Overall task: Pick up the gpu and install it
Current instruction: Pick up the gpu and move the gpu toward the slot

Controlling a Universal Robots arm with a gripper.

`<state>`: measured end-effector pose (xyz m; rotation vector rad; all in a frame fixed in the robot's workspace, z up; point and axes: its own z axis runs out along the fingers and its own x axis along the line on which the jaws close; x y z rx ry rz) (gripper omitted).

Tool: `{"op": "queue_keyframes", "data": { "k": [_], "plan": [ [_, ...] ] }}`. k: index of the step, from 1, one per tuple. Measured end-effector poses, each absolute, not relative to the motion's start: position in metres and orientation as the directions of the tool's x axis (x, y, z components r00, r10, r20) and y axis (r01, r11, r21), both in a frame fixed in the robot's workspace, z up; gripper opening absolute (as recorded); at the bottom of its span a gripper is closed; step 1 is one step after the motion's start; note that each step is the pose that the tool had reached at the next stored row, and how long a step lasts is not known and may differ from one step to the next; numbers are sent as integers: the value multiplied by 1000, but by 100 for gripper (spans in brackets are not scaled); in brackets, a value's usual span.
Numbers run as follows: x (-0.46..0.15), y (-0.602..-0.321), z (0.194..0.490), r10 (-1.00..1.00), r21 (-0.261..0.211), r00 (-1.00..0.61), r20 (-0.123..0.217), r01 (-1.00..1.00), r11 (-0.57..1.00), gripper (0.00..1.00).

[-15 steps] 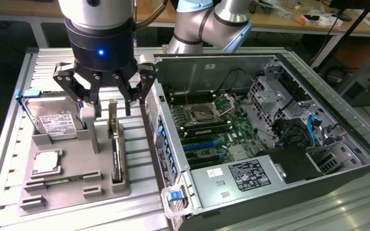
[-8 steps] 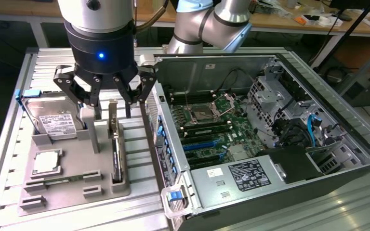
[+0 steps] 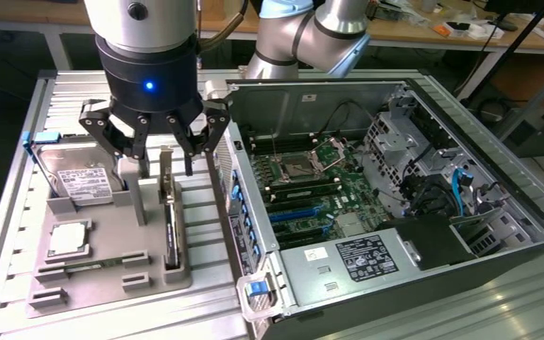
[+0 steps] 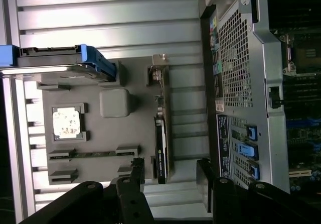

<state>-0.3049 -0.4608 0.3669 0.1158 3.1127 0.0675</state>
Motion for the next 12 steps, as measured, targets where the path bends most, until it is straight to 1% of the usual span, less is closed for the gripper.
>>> {"op": "queue_keyframes", "data": {
  "k": [12],
  "plan": [
    [-305, -461, 366, 75, 44, -997, -24, 74, 996, 54]
  ]
}}
